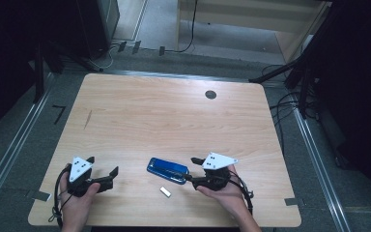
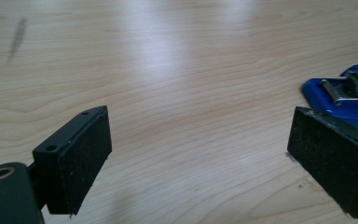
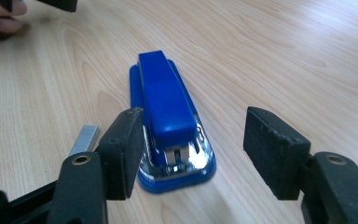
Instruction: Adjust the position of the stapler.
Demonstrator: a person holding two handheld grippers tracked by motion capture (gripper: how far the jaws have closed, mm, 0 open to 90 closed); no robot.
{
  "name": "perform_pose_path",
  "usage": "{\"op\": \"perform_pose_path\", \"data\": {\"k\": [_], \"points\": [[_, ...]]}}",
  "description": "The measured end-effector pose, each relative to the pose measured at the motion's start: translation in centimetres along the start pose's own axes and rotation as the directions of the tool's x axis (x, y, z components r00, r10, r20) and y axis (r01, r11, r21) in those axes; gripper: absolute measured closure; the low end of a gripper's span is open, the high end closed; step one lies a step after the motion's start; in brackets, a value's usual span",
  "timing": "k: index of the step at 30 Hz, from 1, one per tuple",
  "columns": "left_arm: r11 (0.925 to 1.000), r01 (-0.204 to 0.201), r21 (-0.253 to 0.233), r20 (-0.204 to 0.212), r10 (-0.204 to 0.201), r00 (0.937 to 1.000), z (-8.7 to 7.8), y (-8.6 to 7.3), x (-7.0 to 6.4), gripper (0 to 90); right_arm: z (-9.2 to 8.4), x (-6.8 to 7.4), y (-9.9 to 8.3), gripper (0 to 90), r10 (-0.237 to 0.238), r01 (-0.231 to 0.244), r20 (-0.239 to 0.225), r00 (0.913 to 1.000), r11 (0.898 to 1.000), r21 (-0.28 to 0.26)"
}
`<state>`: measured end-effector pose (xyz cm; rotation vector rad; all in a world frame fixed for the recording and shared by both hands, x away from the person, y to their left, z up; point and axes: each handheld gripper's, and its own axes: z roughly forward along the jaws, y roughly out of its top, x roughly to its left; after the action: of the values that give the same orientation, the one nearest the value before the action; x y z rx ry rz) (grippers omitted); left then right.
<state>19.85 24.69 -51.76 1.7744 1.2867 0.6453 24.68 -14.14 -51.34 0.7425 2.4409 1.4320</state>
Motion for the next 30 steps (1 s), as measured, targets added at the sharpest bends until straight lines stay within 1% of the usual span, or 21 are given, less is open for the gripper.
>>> {"op": "perform_pose_path", "data": {"k": [3,5,6,8,9,10,12,13,15,18,19,20,21,22,23,25,26,27,29,30], "points": [[0.9999,-0.012,0.002,0.044,0.012,0.999,0.6,0.3,-1.2,8.4,-0.5,0.3,-0.8,35.9,0.038,-0.038,0.032,0.9988,0.999,0.0],[0.9997,-0.022,0.003,0.058,0.022,0.9981,1.0,0.6,-2.1,15.7,-0.8,0.4,-1.2,35.9,0.059,-0.059,0.049,0.997,0.998,-0.001],[0.9995,-0.031,0.009,0.065,0.03,0.9974,1.2,0.7,-2.5,17.3,-1.0,0.4,-1.4,35.9,0.071,-0.071,0.058,0.9958,0.997,-0.003],[0.9988,-0.047,0.011,0.073,0.046,0.9963,1.7,0.8,-3.3,28.2,-1.3,0.5,-1.8,36.2,0.097,-0.097,0.075,0.9924,0.995,-0.011],[0.9984,-0.054,0.013,0.09,0.053,0.9945,2.0,0.9,-3.7,33.4,-1.5,0.5,-1.9,36.7,0.111,-0.11,0.083,0.9904,0.994,-0.012],[0.9982,-0.058,0.014,0.098,0.056,0.9936,2.2,0.9,-4.0,37.9,-1.6,0.5,-2.1,37.8,0.12,-0.119,0.085,0.9891,0.993,-0.016],[0.9975,-0.066,0.026,0.135,0.062,0.9889,2.8,0.9,-4.5,45.3,-1.8,0.6,-2.4,39.6,0.148,-0.146,0.084,0.9855,0.989,-0.026],[0.9964,-0.078,0.035,0.148,0.072,0.9864,3.2,1.0,-4.8,48.9,-1.8,0.6,-2.5,40.3,0.15,-0.148,0.084,0.9851,0.989,-0.028],[0.9953,-0.084,0.048,0.163,0.075,0.9837,3.8,1.0,-5.3,55.8,-1.9,0.8,-2.7,42.7,0.147,-0.145,0.085,0.9855,0.989,-0.03],[0.992,-0.102,0.074,0.176,0.088,0.9805,4.7,1.2,-6.0,65.4,-1.7,1.0,-3.0,46.9,0.158,-0.157,0.088,0.9835,0.987,-0.026],[0.9914,-0.104,0.079,0.192,0.087,0.9774,4.9,1.2,-6.2,69.1,-1.6,1.0,-3.0,48.2,0.158,-0.157,0.092,0.9831,0.987,-0.022],[0.9906,-0.108,0.085,0.201,0.089,0.9755,5.0,1.2,-6.5,71.5,-1.6,1.1,-3.1,49.7,0.165,-0.164,0.101,0.9811,0.986,-0.016],[0.989,-0.116,0.092,0.207,0.095,0.9737,5.1,1.2,-6.7,74.5,-1.5,1.0,-3.1,52.7,0.169,-0.168,0.101,0.9805,0.986,-0.014],[0.9875,-0.126,0.095,0.218,0.102,0.9705,5.2,1.2,-6.9,77.5,-1.4,1.0,-3.1,55.2,0.183,-0.183,0.093,0.9787,0.983,-0.014],[0.9861,-0.136,0.095,0.236,0.11,0.9655,5.3,1.3,-7.0,80.1,-1.3,1.0,-3.2,57.1,0.193,-0.193,0.085,0.9774,0.981,-0.012],[0.9831,-0.153,0.101,0.243,0.125,0.962,5.5,1.4,-7.2,85.7,-1.1,1.0,-3.3,60.1,0.2,-0.201,0.094,0.9752,0.98,-0.006],[0.9812,-0.164,0.102,0.248,0.135,0.9593,5.7,1.5,-7.2,88.0,-1.1,1.0,-3.3,62.1,0.209,-0.209,0.094,0.9734,0.978,-0.004],[0.9799,-0.171,0.102,0.254,0.141,0.9569,5.8,1.5,-7.2,90.0,-1.1,0.9,-3.3,63.1,0.224,-0.223,0.088,0.9707,0.975,-0.013],[0.9792,-0.179,0.096,0.272,0.147,0.9511,5.9,1.7,-7.3,90.0,-1.1,1.0,-3.3,65.7,0.237,-0.235,0.093,0.9669,0.971,-0.039],[0.9761,-0.196,0.094,0.285,0.162,0.9448,6.0,1.8,-7.5,90.0,-1.1,1.0,-3.2,66.0,0.239,-0.236,0.092,0.9666,0.971,-0.043]]}}
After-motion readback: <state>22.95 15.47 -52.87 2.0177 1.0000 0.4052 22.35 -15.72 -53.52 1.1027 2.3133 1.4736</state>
